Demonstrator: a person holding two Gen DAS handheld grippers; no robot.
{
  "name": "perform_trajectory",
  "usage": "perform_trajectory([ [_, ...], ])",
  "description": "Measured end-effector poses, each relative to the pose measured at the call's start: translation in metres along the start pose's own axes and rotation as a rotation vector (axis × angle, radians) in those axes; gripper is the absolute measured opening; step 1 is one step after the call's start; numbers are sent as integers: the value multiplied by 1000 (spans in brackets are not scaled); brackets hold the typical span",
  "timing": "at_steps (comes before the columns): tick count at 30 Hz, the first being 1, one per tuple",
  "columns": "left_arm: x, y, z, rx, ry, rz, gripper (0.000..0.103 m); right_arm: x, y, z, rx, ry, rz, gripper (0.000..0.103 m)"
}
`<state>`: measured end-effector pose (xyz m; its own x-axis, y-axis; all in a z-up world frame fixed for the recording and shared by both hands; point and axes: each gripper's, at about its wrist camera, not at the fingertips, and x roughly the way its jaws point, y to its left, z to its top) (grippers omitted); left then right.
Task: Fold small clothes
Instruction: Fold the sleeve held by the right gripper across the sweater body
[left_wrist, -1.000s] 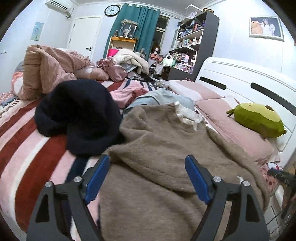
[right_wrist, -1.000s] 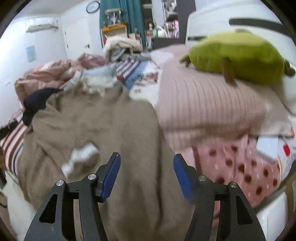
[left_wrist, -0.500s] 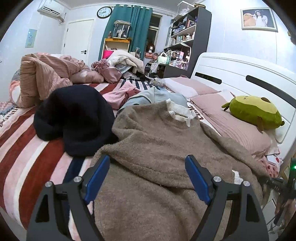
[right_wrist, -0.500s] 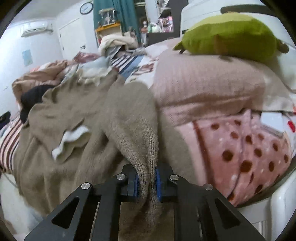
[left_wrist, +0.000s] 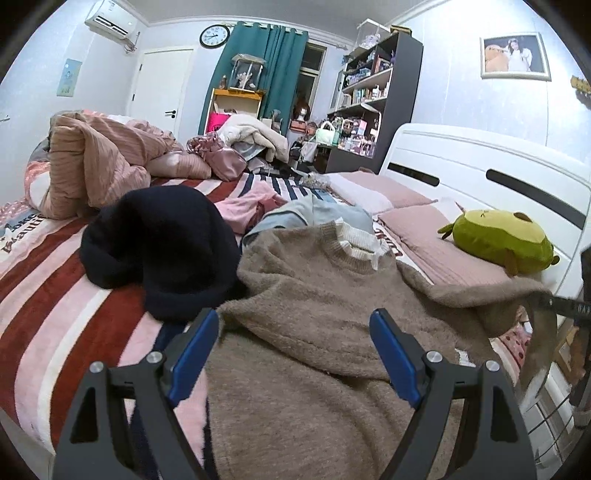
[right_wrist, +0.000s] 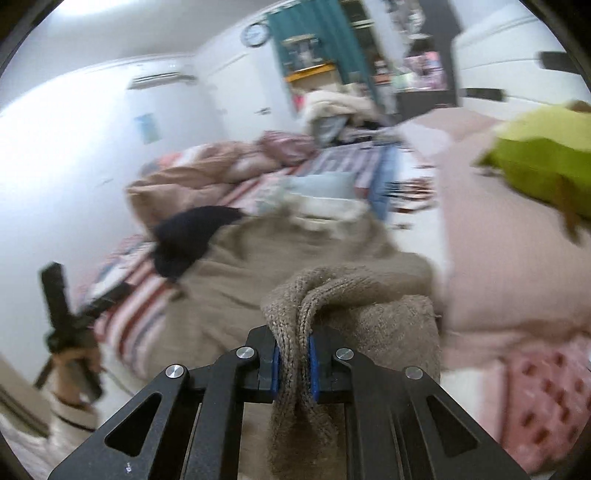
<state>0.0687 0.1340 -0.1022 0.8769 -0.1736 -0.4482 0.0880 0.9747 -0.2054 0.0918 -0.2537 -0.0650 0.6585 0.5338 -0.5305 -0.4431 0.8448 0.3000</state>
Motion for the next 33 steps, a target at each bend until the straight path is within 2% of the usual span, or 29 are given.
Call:
perform_trajectory([
  [2,-5,4,0,-6,-5,-2,82,26,15,9,31,34,100,7],
  [4,-10,9,0,-11,-4,-3,83,59,29,14,50,86,161,9],
  [8,-16,13,-2,-6,10,-4,87,126,45,2,89,199,180,20],
  [10,-15,11,-7,1,37,-41,88,145,45,-5,106,245,188,23],
  [12,-12,4,-13,7,72,-89,90,144,43,-4,114,236,200,30],
  [13,-8,-1,-17,16,97,-128,90,137,41,-2,113,223,208,38],
  [14,-6,-7,-20,27,115,-160,90,124,39,0,95,201,210,51],
  [16,4,-28,-30,52,171,-255,90,99,40,5,5,143,168,64],
  [19,24,-62,-47,54,249,-414,90,61,30,4,-73,89,31,64],
  [21,41,-84,-58,69,306,-447,90,48,17,-5,-86,82,-54,64],
  [25,70,-116,-80,64,409,-506,89,43,-23,-35,-62,130,-241,64],
  [28,80,-135,-90,70,441,-522,68,55,-46,-58,-47,163,-329,64],
  [30,86,-143,-94,89,465,-475,45,65,-54,-64,-42,170,-348,64],
  [31,86,-144,-95,98,472,-465,39,73,-54,-66,-58,181,-361,64],
  [32,85,-145,-95,108,478,-458,29,82,-52,-67,-79,196,-371,64],
  [33,84,-146,-96,118,484,-455,15,89,-50,-66,-97,204,-378,64],
])
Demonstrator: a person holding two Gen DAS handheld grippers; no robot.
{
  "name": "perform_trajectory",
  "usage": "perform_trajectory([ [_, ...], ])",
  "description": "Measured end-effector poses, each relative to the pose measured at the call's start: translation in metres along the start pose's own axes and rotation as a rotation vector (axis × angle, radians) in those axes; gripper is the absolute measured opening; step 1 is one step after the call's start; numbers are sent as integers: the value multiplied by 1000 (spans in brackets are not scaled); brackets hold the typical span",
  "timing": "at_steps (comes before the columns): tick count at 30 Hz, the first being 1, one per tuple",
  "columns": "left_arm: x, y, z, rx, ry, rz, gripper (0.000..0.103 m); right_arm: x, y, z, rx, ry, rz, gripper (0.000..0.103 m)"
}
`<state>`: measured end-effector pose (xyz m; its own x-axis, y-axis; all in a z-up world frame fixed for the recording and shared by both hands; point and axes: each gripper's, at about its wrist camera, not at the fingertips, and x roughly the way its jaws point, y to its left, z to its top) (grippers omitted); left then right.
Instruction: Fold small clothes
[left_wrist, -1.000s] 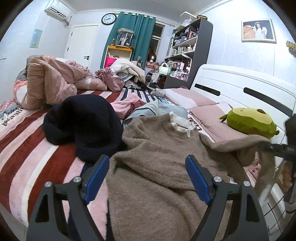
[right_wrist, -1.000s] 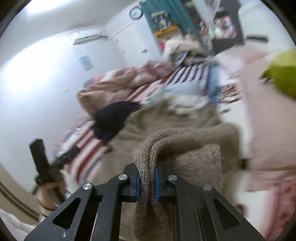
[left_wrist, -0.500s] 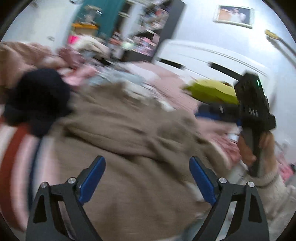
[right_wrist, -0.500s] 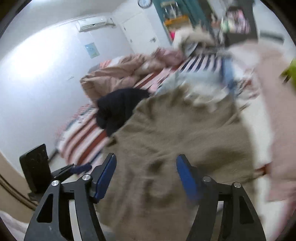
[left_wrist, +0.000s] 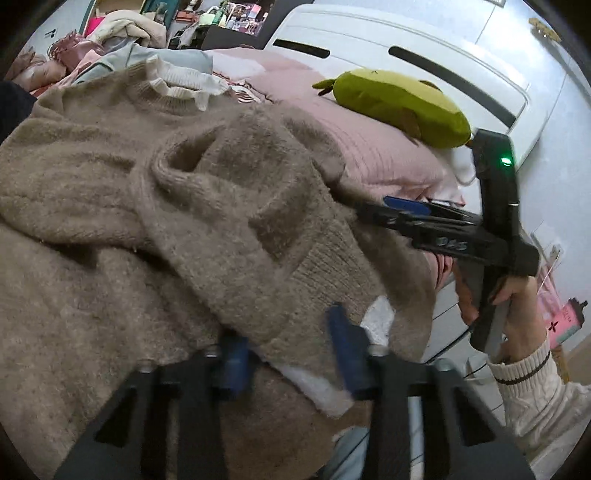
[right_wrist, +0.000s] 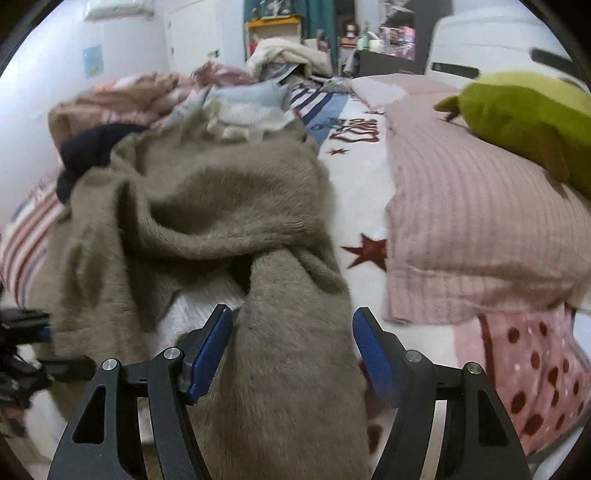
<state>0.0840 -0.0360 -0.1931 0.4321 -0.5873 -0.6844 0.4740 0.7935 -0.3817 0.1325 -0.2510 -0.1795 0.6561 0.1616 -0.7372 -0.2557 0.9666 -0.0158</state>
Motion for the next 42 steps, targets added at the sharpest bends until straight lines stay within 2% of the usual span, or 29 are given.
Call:
perform_trajectory([
  [4,-23,3,-2,45,18,7,11,17,2,18,-8,-12,-75,64],
  [7,-49,15,-3,61,1,53,11,27,-3,32,-14,-17,-136,63],
  [11,-80,44,-4,48,-20,141,11,27,-16,40,4,-21,-149,62],
  [14,-99,68,-8,9,-39,165,11,17,-25,40,24,-44,-176,62],
  [17,-117,93,-12,-32,-64,246,11,9,-33,35,43,-51,-208,62],
  [22,-134,129,-18,-95,-40,354,12,14,-43,21,55,3,-252,62],
  [23,-136,132,-21,-107,-40,351,17,14,-44,19,59,10,-242,62],
  [24,-139,134,-24,-130,-55,314,32,13,-44,16,58,15,-229,63],
  [25,-141,133,-26,-139,-69,268,40,11,-43,14,56,17,-206,64],
  [26,-139,129,-27,-139,-83,219,54,8,-43,12,58,16,-186,64],
  [27,-138,124,-29,-133,-96,155,57,6,-42,11,62,15,-171,64],
  [29,-128,116,-28,-134,-83,110,57,0,-41,8,71,9,-149,64],
  [31,-113,114,-28,-141,-56,145,58,-7,-37,7,71,-4,-129,64],
  [33,-96,111,-30,-115,-17,227,58,-13,-33,6,64,-18,-105,64],
  [34,-92,107,-31,-98,-12,244,55,-16,-29,6,57,-24,-99,64],
  [35,-90,104,-32,-79,-17,244,39,-19,-27,5,51,-28,-97,64],
  [36,-91,102,-32,-77,-17,229,18,-21,-25,5,44,-32,-95,64],
  [39,-105,104,-25,-84,-55,265,13,-34,-23,5,39,-51,-94,64],
  [42,-125,107,-22,-68,-89,350,12,-47,-27,0,66,-71,-61,64],
])
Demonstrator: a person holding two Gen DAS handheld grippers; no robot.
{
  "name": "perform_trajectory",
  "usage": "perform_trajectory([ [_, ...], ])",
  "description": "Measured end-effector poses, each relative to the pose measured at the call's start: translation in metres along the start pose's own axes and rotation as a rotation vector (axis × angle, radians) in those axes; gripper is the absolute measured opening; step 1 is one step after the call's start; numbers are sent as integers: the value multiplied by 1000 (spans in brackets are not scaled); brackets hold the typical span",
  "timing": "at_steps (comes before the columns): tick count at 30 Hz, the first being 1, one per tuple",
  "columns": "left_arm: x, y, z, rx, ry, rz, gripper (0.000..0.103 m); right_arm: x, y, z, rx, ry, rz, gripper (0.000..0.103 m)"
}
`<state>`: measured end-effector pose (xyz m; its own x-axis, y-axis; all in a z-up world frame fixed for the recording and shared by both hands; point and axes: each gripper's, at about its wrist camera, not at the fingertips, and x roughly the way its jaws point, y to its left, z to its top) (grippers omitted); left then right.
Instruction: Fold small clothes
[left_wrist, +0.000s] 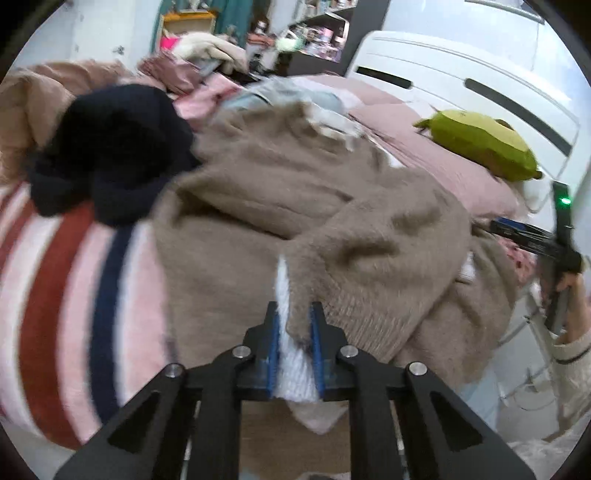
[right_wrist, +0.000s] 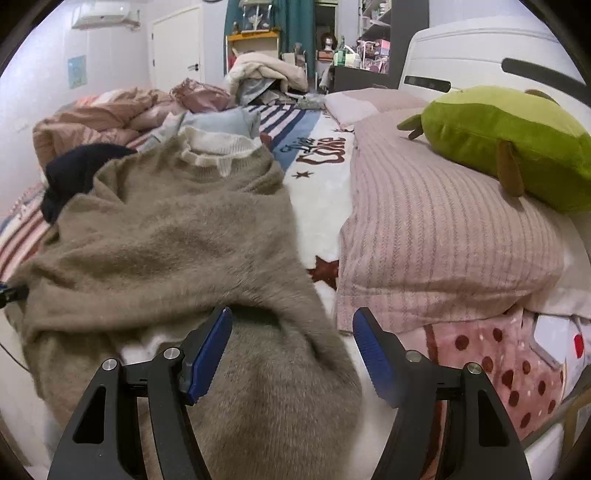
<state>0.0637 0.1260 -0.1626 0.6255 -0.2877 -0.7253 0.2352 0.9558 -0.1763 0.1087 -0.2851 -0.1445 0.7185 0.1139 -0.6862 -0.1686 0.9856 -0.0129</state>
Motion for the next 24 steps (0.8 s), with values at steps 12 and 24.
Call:
perform_trajectory([
  [12,2,51,-10,-89,29,-6,80,5,-39,-41,114,130,203,76],
  [24,17,41,-21,-111,60,-56,82,-3,-20,-61,64,125,300,7],
])
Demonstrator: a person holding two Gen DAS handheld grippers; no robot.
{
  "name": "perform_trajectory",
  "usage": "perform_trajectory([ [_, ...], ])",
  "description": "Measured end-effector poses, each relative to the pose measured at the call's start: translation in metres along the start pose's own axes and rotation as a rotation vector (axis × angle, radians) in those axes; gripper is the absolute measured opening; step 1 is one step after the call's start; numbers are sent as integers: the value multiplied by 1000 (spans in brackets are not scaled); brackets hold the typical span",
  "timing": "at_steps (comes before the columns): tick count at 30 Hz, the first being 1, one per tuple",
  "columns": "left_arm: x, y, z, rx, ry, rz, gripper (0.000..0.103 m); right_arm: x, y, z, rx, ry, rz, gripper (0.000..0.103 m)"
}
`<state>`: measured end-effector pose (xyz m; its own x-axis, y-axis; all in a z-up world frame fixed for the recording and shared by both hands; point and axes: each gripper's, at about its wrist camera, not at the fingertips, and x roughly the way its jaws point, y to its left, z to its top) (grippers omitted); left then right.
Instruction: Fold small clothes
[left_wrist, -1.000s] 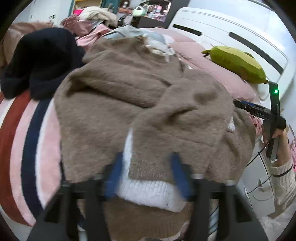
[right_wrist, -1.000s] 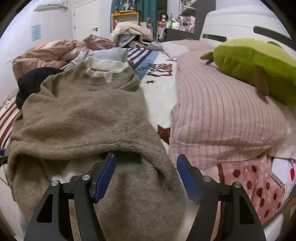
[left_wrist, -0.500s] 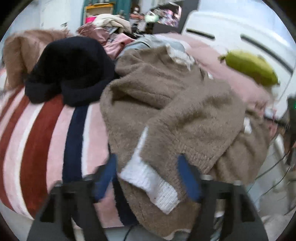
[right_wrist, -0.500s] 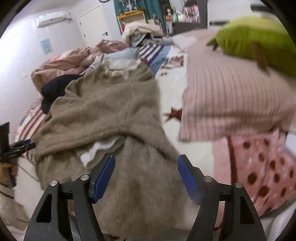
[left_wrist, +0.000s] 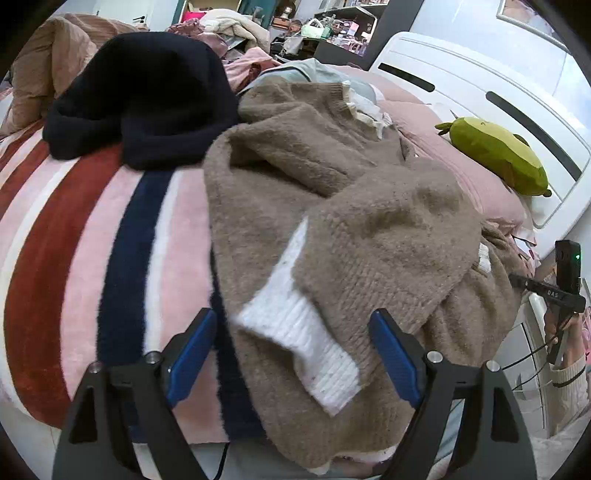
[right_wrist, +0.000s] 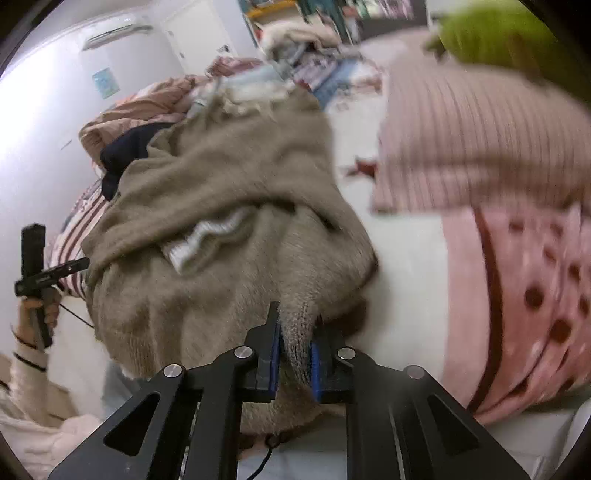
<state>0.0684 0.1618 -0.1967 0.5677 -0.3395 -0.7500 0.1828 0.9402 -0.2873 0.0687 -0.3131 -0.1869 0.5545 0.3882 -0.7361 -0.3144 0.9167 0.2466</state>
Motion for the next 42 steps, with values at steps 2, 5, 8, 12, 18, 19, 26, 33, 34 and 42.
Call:
perform_trajectory([
  [2,0,-2,1,6,-1,-4,81,-10,17,7,-48,-52,9,7],
  [5,2,-3,-1,-11,6,-60,82,-11,32,13,-74,-48,58,11],
  [8,6,-6,-7,3,12,-56,83,7,22,11,-22,10,-34,42],
  [12,5,-7,-8,13,2,-8,84,24,6,-4,-30,85,-171,58],
  [18,16,-8,-3,-34,-13,-39,85,27,0,-11,23,67,53,47],
  [19,18,-10,-2,-44,-16,-33,85,31,5,-11,5,72,62,39],
  [26,18,-35,8,-37,-19,-31,20,42,36,7,-48,11,165,9],
  [33,-37,-45,13,-49,-138,-112,17,-9,44,24,-25,-127,320,5],
  [34,-48,-49,13,-45,-157,-116,17,-18,46,24,-28,-145,337,5],
  [42,-132,-75,0,16,-273,-194,17,-88,61,14,-4,-257,444,5],
])
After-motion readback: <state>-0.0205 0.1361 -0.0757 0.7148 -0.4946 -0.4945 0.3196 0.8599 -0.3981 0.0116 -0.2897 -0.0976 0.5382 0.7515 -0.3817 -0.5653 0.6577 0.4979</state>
